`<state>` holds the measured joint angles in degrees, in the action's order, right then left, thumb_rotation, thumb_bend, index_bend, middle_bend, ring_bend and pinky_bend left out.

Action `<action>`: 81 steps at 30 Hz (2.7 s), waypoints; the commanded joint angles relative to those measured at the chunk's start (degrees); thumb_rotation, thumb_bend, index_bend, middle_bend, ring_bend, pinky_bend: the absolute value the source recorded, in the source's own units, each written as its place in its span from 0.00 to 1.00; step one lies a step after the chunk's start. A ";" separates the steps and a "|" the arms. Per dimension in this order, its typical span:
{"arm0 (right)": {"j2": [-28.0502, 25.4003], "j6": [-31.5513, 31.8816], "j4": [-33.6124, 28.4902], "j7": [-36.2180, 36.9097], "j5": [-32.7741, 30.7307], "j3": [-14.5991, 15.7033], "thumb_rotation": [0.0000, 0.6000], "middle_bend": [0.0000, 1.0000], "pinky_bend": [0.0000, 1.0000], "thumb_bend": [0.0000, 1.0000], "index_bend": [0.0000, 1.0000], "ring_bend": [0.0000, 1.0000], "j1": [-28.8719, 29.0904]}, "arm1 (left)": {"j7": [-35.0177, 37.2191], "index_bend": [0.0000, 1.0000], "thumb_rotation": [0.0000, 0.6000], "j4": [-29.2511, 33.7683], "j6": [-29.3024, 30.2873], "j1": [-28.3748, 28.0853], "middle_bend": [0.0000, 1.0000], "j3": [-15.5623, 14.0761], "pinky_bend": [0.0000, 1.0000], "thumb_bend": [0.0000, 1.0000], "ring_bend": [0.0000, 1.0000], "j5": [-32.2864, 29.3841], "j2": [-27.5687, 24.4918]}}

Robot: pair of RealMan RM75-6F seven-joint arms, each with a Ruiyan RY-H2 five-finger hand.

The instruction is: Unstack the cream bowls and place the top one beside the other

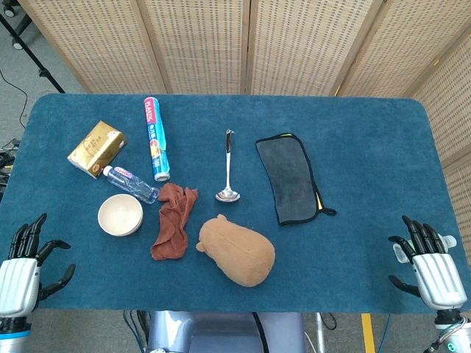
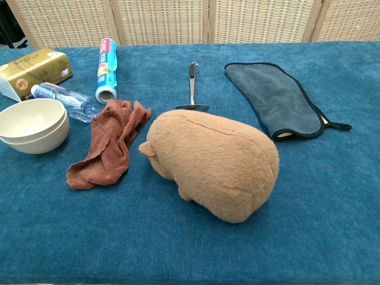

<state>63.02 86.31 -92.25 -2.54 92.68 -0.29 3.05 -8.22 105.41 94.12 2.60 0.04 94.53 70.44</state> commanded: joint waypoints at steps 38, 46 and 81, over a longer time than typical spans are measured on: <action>-0.98 -0.71 0.07 1.95 -2.02 -0.20 1.00 0.00 0.05 0.12 0.26 0.00 -0.19 | -1.03 0.45 1.00 4.07 -12.20 -7.03 0.01 5.81 0.00 0.27 0.07 -12.33 -4.51; -0.94 -0.65 0.01 1.80 -1.97 -0.18 1.00 0.00 0.05 0.13 0.26 0.00 -0.23 | -6.79 0.45 1.00 5.02 -19.10 -12.70 0.01 9.41 0.00 0.27 0.07 -21.40 -4.89; -1.61 0.59 -0.14 3.22 -1.51 -0.23 1.00 0.00 0.05 0.12 0.26 0.00 -0.77 | -16.19 0.45 1.00 -0.62 -24.48 -21.11 0.01 8.46 0.00 0.28 0.07 -34.67 4.72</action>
<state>61.42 86.89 -92.39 0.67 91.17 -0.52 2.28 -24.28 104.98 69.73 -18.34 8.51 60.10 74.99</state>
